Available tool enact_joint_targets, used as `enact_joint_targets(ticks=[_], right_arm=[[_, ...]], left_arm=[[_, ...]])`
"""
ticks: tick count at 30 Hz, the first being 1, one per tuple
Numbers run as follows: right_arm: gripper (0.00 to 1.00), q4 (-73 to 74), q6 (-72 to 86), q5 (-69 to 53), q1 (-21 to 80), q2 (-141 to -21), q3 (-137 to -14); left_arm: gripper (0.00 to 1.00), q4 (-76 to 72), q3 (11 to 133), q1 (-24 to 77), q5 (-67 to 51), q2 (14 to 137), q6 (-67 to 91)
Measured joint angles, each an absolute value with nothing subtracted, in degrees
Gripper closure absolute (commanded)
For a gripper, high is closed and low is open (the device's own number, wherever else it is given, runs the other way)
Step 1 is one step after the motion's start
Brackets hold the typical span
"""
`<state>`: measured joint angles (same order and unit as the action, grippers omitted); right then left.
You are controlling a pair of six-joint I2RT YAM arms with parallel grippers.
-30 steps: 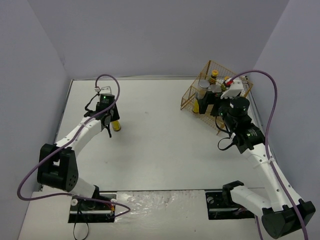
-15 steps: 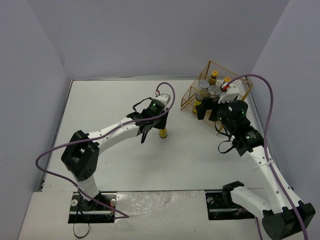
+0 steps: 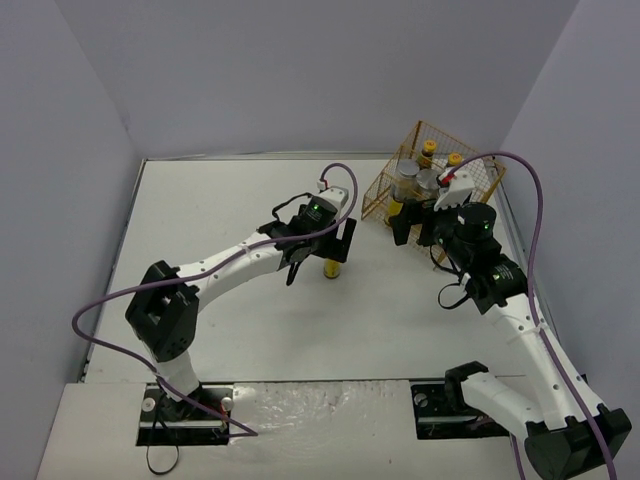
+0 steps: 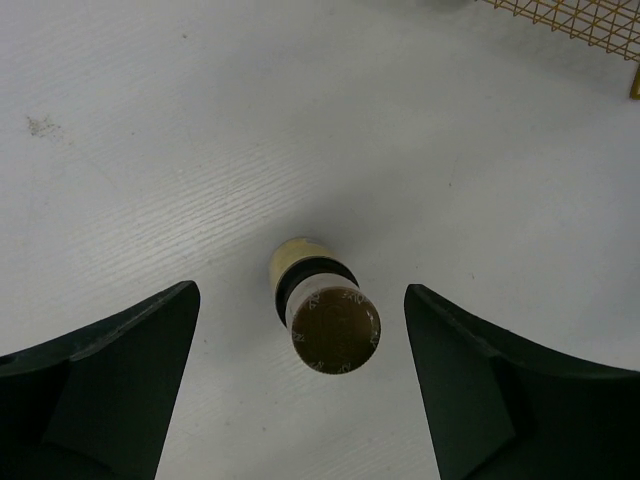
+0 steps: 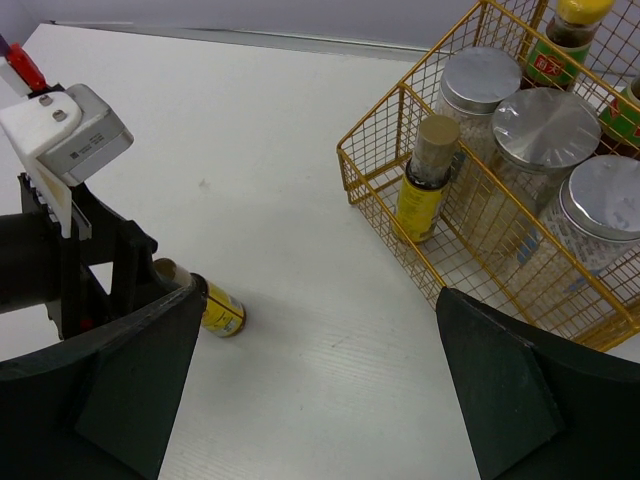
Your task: Organize the condiment bottles
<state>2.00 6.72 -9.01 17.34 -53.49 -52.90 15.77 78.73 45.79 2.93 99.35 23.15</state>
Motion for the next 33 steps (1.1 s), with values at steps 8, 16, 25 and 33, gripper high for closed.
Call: enact_joint_targets(ticks=[8, 16, 25, 33], right_arm=[[0.00, 1.98, 4.28, -12.82, 18.76, -55.62, -52.95], [0.01, 0.67, 1.87, -13.23, 27.48, -65.76, -54.28], [0.10, -5.97, 1.23, -13.96, 32.45, -76.52, -54.43], [0.22, -11.77, 1.21, -13.93, 35.87, -84.51, -54.43]], left_arm=[[0.11, 18.16, 79.02, 44.87, 5.09, 88.00, 24.12], [0.11, 20.38, 71.16, 36.58, 8.43, 70.26, 25.23], [0.09, 28.43, 53.94, 28.96, 13.59, 53.42, 25.25], [0.07, 32.63, 45.87, 27.75, 19.05, 40.36, 24.16]])
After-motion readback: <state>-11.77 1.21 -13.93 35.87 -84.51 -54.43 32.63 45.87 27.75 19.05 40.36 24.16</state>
